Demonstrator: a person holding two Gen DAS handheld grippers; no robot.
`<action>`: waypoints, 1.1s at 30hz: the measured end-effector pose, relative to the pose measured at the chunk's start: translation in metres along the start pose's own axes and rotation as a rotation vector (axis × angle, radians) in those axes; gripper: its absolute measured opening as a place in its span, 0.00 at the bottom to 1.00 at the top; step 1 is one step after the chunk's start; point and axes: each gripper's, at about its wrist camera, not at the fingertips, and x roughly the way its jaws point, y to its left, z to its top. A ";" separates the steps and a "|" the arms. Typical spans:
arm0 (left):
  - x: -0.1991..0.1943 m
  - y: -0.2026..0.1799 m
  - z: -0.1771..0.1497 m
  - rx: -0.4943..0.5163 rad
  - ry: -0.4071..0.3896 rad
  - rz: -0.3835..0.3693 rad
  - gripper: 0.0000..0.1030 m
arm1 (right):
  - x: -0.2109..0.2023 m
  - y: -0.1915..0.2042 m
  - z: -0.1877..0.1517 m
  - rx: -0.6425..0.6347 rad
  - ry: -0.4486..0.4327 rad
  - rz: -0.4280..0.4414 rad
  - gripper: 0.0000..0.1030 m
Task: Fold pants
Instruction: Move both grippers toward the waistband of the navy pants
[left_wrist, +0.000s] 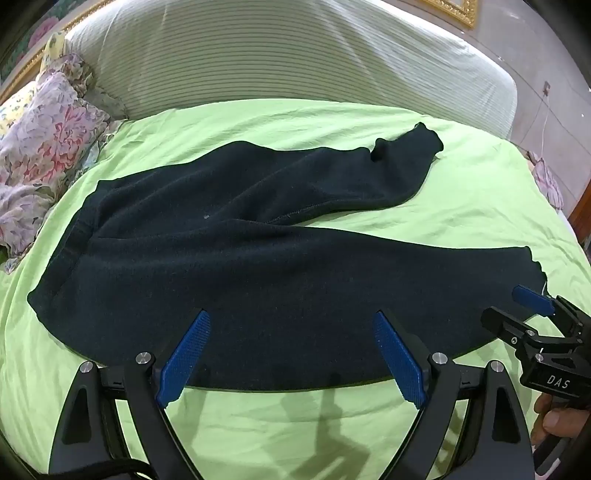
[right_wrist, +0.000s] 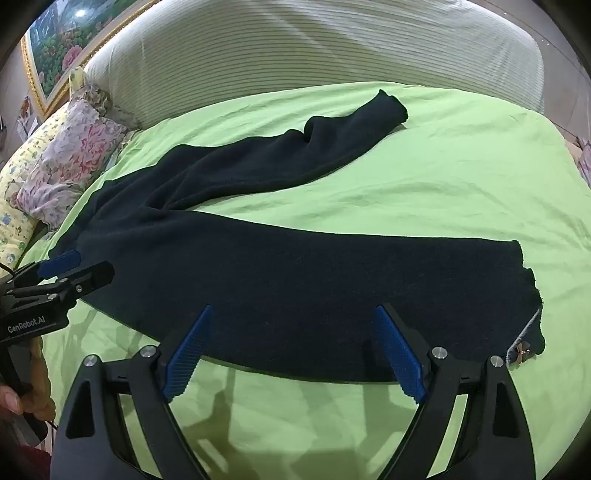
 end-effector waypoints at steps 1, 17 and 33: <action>0.000 -0.001 -0.001 -0.002 0.002 0.000 0.88 | 0.005 0.010 -0.001 0.001 -0.001 -0.006 0.86; 0.001 0.002 0.001 0.008 -0.005 0.006 0.88 | 0.014 0.025 -0.006 0.020 0.004 -0.019 0.86; 0.010 -0.001 -0.001 0.017 0.022 -0.002 0.88 | 0.021 0.026 -0.011 0.044 0.023 -0.007 0.86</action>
